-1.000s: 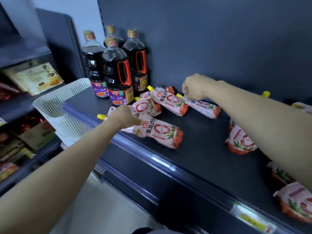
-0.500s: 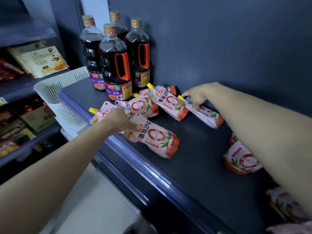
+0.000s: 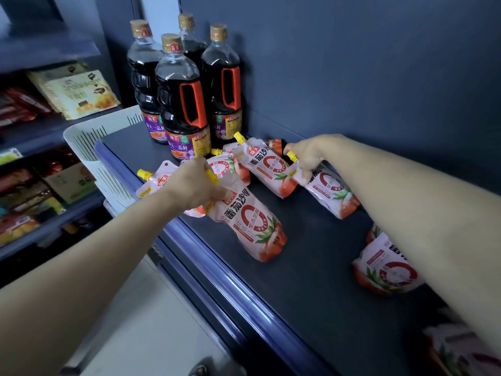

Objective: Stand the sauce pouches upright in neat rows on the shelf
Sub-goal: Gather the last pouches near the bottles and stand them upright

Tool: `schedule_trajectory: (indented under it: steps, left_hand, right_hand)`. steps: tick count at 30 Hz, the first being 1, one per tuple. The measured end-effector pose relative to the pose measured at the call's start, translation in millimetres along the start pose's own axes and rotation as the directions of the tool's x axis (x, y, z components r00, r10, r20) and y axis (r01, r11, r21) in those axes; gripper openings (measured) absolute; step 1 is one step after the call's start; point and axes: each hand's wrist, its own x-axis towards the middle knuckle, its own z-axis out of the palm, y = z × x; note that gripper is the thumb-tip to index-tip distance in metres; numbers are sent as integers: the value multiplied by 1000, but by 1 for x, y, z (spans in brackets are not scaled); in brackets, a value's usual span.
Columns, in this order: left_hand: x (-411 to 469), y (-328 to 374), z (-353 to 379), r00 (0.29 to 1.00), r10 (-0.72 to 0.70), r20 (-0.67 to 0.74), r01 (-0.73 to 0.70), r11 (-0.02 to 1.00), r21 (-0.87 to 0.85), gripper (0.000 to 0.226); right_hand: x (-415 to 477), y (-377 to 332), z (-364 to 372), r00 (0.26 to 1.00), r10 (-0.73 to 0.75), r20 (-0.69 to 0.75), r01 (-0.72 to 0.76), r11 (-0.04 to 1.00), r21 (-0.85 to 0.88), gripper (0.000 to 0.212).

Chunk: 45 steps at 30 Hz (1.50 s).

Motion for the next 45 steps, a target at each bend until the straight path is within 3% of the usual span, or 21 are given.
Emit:
schedule_trajectory:
  steps: [3, 6, 10, 14, 26, 31, 39, 45]
  left_hand:
    - [1, 1, 3, 1000, 18, 1, -18, 1000, -5, 36]
    - [5, 6, 6, 999, 30, 10, -29, 996, -82, 26]
    - [9, 26, 11, 983, 182, 16, -181, 982, -56, 14]
    - [13, 40, 9, 925, 375, 65, -376, 927, -2, 15]
    - [25, 43, -5, 789, 492, 368, -574, 804, 157, 28]
    - [21, 43, 4, 709, 533, 462, -622, 781, 53, 20]
    - [-11, 56, 28, 534, 617, 578, -715, 695, -80, 8]
    - [-33, 70, 45, 433, 645, 630, -743, 651, -155, 17]
  right_hand:
    - [-5, -5, -2, 984, 4, -175, -28, 991, -131, 74]
    - [-12, -14, -5, 952, 5, -307, -55, 986, -155, 51]
    - [-33, -13, -14, 910, -20, -414, -14, 997, -80, 34]
    - [-57, -9, -20, 874, 37, -485, -36, 999, 11, 32]
    - [-130, -35, 16, 850, 279, -447, -168, 947, 272, 31]
    - [-169, -47, 37, 831, 420, -364, -288, 886, 364, 30]
    - [-217, -34, 80, 680, 675, -286, -515, 718, 468, 33]
    - [-240, -13, 98, 584, 768, -263, -594, 625, 507, 24]
